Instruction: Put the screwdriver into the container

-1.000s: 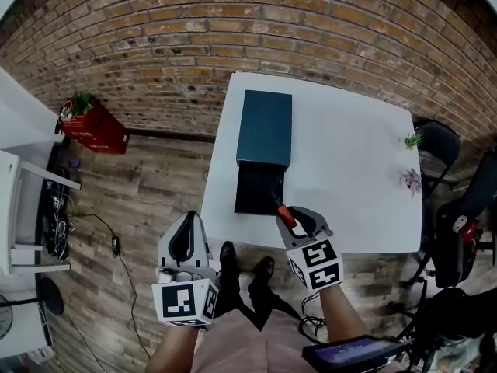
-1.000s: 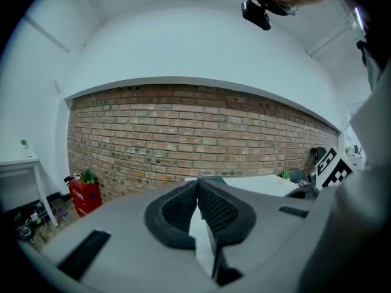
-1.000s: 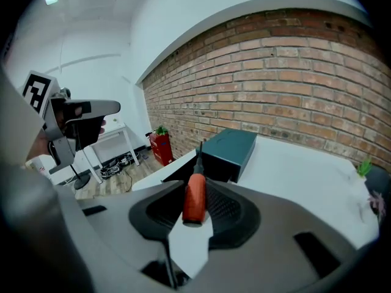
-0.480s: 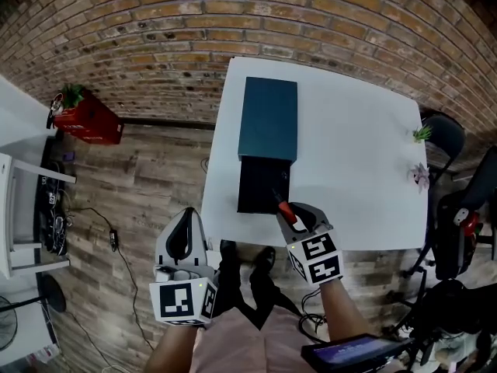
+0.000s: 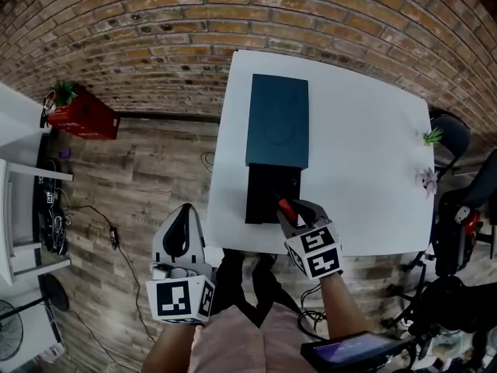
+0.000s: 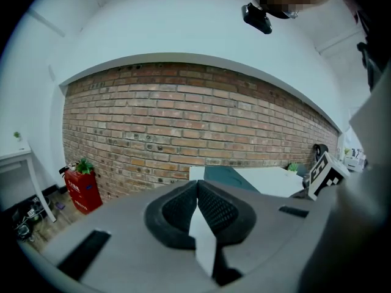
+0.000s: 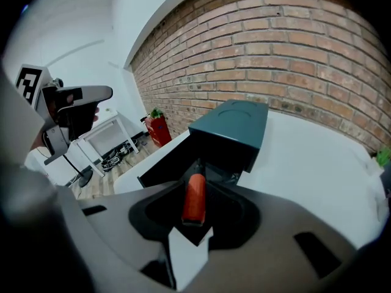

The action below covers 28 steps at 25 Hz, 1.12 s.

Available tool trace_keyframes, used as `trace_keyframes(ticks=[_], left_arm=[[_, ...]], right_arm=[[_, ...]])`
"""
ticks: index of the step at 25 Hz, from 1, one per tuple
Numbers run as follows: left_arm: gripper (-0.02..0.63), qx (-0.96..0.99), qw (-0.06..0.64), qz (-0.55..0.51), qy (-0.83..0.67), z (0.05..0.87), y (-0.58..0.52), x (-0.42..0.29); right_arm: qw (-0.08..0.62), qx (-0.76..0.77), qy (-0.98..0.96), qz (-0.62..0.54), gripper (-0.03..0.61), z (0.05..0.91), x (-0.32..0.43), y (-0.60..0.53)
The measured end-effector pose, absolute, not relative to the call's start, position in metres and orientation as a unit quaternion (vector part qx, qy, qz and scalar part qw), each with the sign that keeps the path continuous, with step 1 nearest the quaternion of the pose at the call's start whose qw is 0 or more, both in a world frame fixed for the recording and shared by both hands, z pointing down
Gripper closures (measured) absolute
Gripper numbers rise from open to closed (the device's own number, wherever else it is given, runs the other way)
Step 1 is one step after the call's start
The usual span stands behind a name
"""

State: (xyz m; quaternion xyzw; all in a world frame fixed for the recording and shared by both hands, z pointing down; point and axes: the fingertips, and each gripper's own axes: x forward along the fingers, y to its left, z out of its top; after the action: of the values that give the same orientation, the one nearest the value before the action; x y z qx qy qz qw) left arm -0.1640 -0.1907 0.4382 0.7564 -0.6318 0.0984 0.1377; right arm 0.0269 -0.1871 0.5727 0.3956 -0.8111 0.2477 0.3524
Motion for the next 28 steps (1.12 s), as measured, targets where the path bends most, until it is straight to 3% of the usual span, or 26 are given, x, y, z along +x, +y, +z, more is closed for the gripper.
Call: trace_keyframes(ticks=[12,15,21,28], left_arm=[[0.601,0.766,0.140,0.098,-0.620,0.439,-0.218,-0.174],[0.601,0.770,0.135,0.097,-0.615,0.435,-0.221,-0.173],[0.601,0.782,0.113,0.084,-0.607,0.412,-0.219,-0.165],[0.601,0.798,0.071,0.048,-0.597,0.356,-0.209,-0.144]], right_arm=[[0.383,0.390,-0.800,0.247,0.457,0.583,0.013,-0.203],[0.371,0.393,-0.803,0.252,0.416,0.581,0.009,-0.206],[0.346,0.411,-0.809,0.239,0.416,0.556,0.011,-0.208],[0.263,0.452,-0.827,0.206,0.430,0.480,0.021,-0.209]])
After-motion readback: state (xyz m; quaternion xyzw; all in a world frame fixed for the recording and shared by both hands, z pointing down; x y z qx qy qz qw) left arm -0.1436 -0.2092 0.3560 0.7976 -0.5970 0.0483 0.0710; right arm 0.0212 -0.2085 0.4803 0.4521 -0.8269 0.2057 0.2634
